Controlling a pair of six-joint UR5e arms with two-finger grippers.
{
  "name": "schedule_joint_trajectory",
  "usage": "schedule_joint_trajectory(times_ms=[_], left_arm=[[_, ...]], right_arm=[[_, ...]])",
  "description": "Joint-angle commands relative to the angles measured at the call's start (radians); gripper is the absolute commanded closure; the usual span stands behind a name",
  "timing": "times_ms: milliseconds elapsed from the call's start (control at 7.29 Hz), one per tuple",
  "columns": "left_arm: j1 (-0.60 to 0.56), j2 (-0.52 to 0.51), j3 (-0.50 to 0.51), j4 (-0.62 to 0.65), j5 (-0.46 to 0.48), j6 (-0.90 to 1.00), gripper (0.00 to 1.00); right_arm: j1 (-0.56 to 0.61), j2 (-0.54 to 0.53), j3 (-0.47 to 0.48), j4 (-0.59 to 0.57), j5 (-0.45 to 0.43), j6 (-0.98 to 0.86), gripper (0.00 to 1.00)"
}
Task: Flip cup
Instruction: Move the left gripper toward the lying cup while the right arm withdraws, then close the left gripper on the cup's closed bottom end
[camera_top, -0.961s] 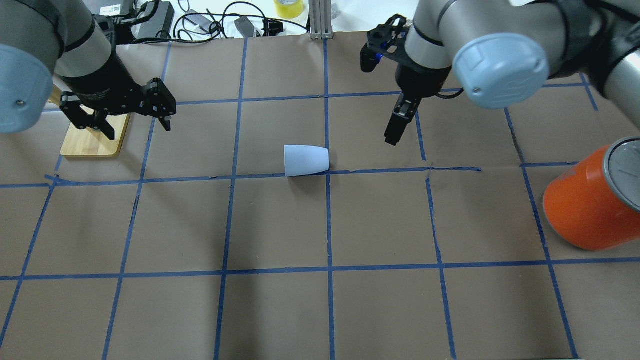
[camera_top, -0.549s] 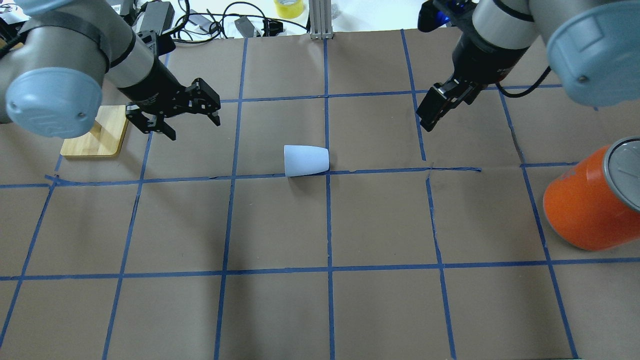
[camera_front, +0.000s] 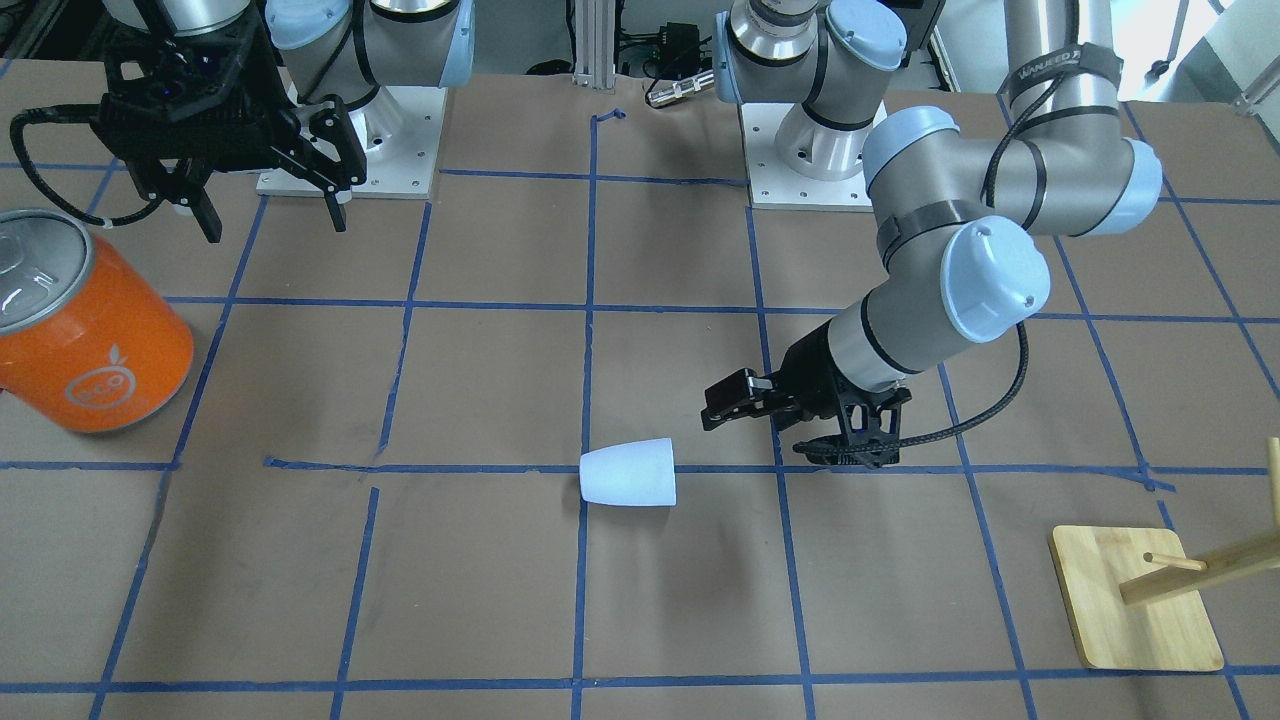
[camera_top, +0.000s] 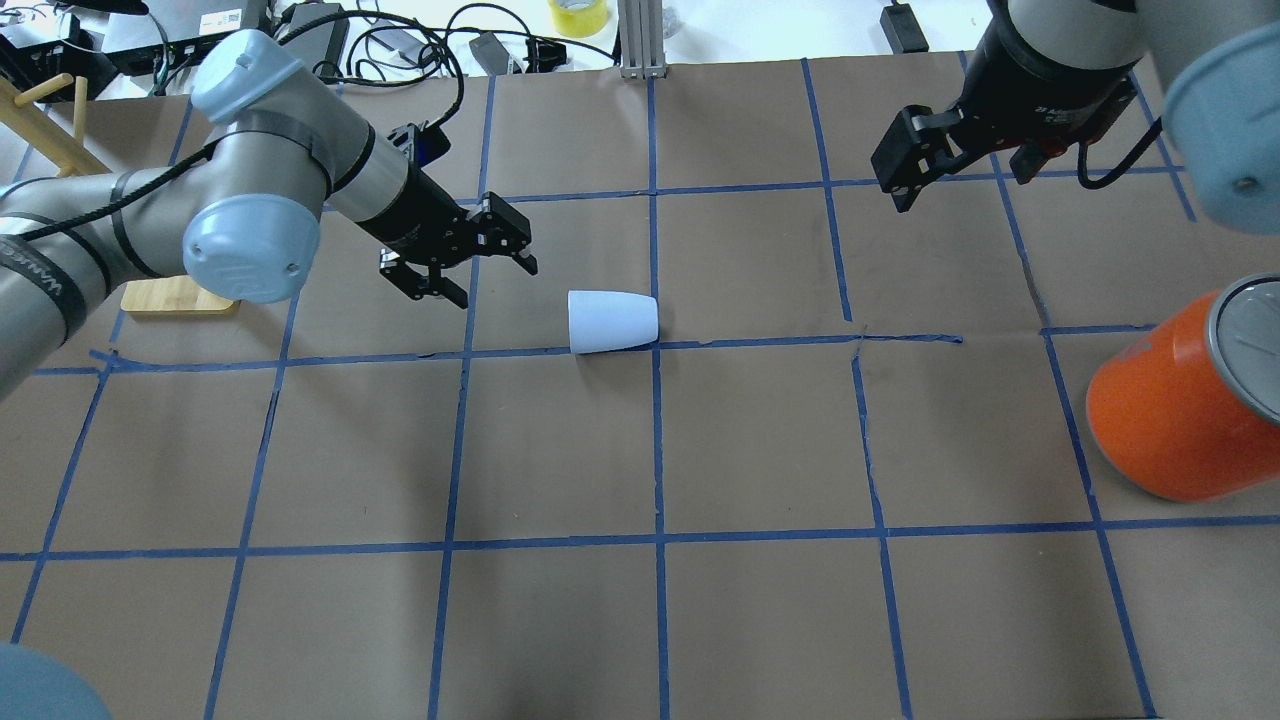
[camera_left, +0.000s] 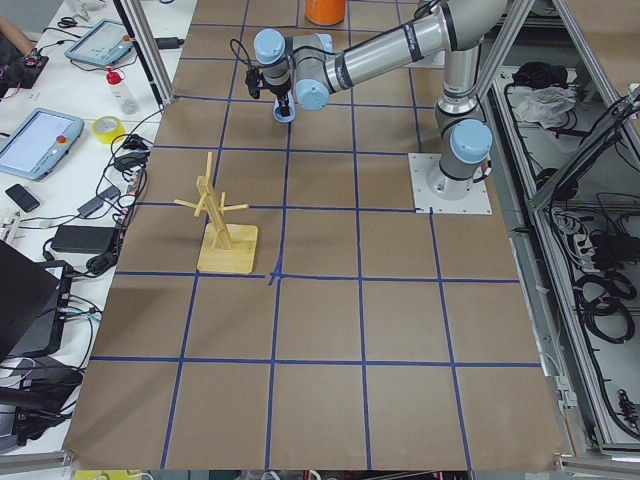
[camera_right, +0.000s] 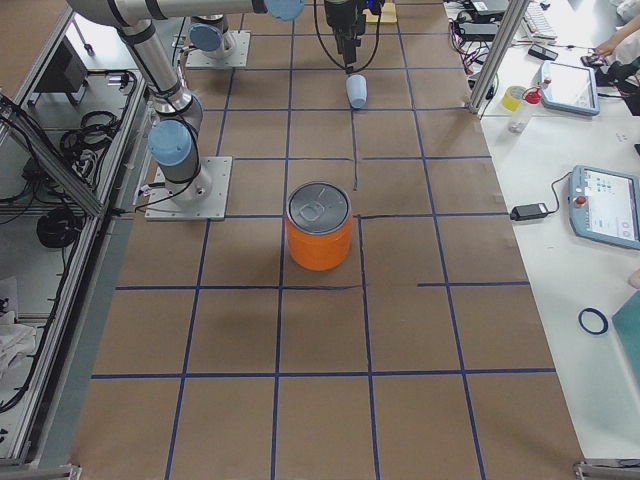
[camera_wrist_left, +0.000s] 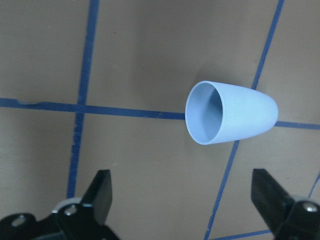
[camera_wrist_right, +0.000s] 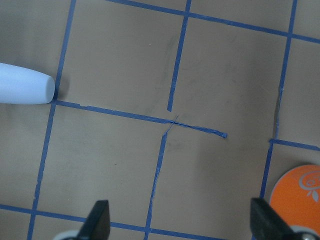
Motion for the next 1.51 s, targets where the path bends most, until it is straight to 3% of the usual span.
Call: schedule_joint_trajectory(times_ms=[0,824,1098,1235,1373], left_arm=[[-0.050,-0.066,-0.001,0.063,-0.058,-0.001,0.00],[-0.105,-0.197,-0.002,0.253,-0.071,-0.027,0.00],[-0.112,-0.200,-0.002,0.261,-0.075,-0.047,0.14],[-0.113,-0.200,0.001,0.262,-0.075,-0.111,0.28],[-0.113,-0.200,0.003,0.262,-0.075,-0.136,0.77]], right_arm=[[-0.001,0.000,0.001,-0.018,0.008,0.004,0.00],[-0.012,0.005,0.001,-0.032,0.007,0.006,0.00],[-0.009,0.004,0.002,-0.027,0.007,0.006,0.00],[-0.009,0.002,0.002,-0.023,0.007,0.006,0.00],[-0.009,0.002,0.002,-0.020,0.007,0.006,0.00]])
